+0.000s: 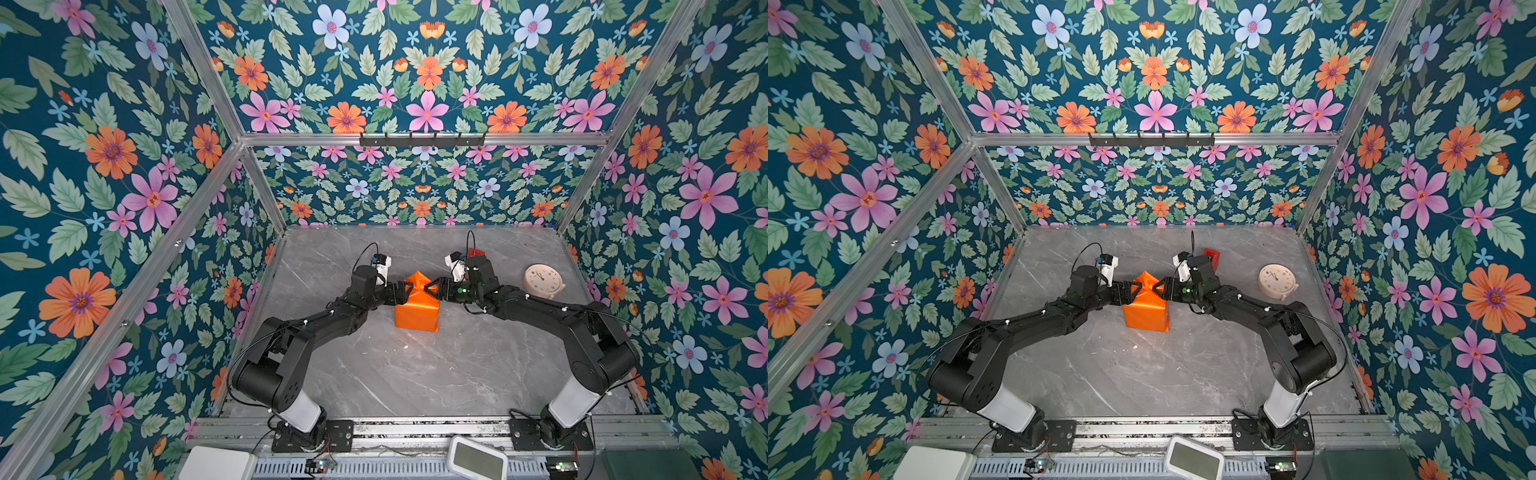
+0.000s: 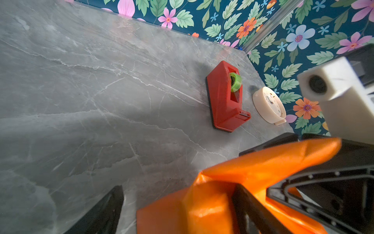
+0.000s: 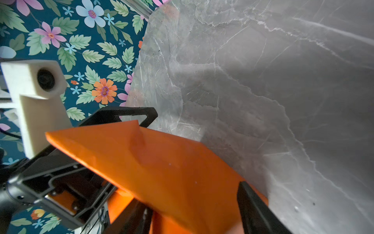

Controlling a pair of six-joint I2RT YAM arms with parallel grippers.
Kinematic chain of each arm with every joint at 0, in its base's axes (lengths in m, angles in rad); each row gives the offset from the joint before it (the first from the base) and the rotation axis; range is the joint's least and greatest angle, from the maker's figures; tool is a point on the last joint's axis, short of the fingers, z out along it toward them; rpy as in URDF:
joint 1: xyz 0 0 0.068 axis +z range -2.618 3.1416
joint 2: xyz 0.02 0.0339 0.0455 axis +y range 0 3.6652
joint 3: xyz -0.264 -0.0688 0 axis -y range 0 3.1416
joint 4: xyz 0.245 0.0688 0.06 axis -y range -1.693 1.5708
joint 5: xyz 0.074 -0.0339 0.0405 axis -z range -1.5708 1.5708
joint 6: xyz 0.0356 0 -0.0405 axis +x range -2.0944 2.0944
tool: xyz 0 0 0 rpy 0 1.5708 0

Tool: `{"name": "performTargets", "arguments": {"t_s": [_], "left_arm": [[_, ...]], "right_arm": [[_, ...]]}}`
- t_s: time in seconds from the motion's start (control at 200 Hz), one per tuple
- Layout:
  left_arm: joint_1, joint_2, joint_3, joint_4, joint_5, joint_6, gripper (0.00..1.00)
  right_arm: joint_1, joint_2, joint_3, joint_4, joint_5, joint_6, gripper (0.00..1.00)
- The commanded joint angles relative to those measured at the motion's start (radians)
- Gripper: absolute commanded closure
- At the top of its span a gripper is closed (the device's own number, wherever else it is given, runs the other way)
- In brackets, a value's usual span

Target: Wrap the gift box in paper

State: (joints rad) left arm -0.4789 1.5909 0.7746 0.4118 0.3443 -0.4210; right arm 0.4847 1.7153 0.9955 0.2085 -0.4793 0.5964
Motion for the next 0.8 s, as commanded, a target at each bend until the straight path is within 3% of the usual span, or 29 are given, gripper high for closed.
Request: {"name": "performTargets", "arguments": {"t_s": [0.0,0.28,0.495,0.795], "left_arm": [[-0.001,0.004,-0.012,-0.083,0.006,0.018,0.13],[-0.002,0.004,0.004,-0.105,0.012,0.063,0.12],[0.003,0.026,0.087,-0.201,0.061,0.194,0.09],[0.012,0.021,0.149,-0.244,0.124,0.396,0.11]], "right_arm": [[0.000,0.017,0.011,0.012,-0.039,0.037,0.33],[-0.004,0.040,0.001,0.012,-0.035,0.034,0.34],[-0.004,0.042,-0.015,0.006,-0.030,0.017,0.35],[-0.004,0.040,-0.012,-0.012,-0.028,0.003,0.36]]}}
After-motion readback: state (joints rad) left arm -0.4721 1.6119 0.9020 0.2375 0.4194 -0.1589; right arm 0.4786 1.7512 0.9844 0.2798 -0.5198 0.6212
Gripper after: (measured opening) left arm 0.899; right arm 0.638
